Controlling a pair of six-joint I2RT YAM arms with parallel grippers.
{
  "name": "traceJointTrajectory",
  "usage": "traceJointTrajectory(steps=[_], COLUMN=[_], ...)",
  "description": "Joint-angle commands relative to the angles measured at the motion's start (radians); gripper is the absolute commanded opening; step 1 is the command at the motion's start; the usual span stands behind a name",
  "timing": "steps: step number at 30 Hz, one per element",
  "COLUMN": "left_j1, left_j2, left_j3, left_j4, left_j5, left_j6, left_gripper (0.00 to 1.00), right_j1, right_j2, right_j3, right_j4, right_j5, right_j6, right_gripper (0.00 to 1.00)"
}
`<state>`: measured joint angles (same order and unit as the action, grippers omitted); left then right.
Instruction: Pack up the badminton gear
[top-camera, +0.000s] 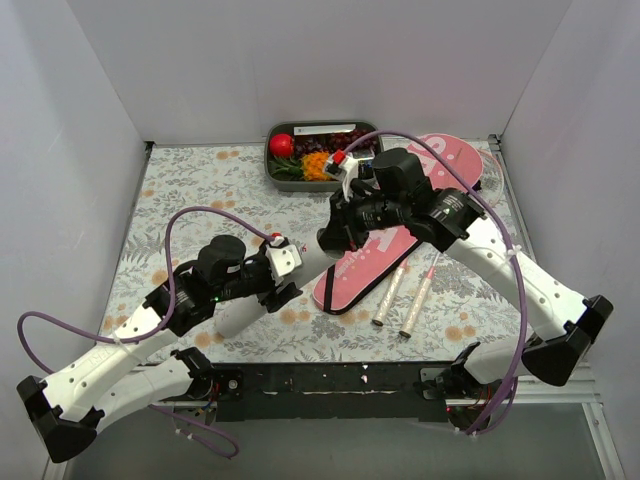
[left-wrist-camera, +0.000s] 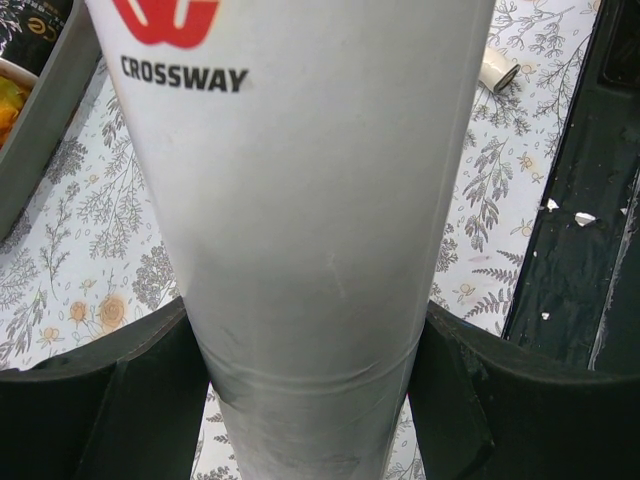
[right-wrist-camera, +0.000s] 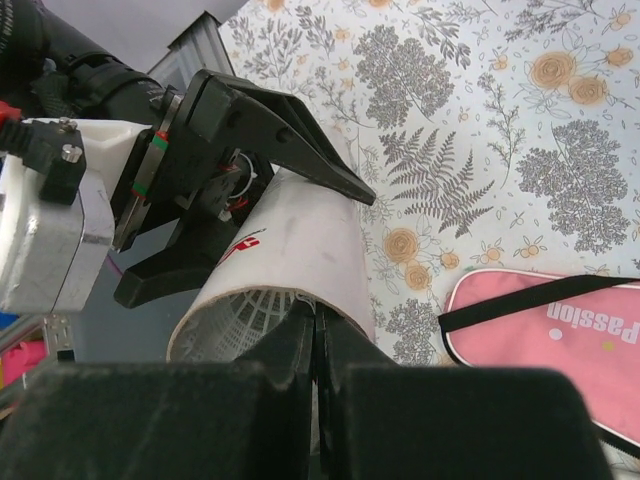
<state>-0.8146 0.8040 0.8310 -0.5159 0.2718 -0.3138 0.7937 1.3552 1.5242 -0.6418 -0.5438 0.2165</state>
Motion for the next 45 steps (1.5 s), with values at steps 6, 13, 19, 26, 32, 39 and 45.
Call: traceJointTrajectory(steps=[6,13,19,26,32,39,45], left_j1=[-0.011,-0.012,-0.014,-0.015,-0.017,-0.018,-0.018], left_j2=[-0.04,-0.04,-0.045,-0.045,-0.035,-0.043,-0.046], left_j3=[0.008,0.016,0.01,0.003,0.01,0.003,0.013], left_j4=[0.048,0.053,0.053,0.054,0.054,0.056,0.056], left_j5=[0.017,0.02,0.02,0.021,0.023,0.023,0.027], left_j6=[0.01,0.012,0.01,0.004,0.004,0.001,-0.005], left_gripper=[0.0,0.0,0.0,0.0,0.0,0.0,0.0], right_j1=[0.151,0.205,0.206,0.197,0.161,0.11,-0.002], right_j2=[0.093,0.133,0.108,0.059,0.027,0.013,-0.01], right_j3=[0.068,0.059,0.128,0.224,0.338,0.409,0.297], right_j4=[-0.059,-0.099,-0.156,-0.216,-0.291,-0.363,-0.329], right_j5=[0.195,0.246,0.291,0.369,0.442,0.62,0.755], right_j6=[0.003,0.003,-0.025,-0.025,-0.016,-0.012,0.006], right_gripper=[0.01,0.01,0.3,0.44,0.52,0.53,0.54])
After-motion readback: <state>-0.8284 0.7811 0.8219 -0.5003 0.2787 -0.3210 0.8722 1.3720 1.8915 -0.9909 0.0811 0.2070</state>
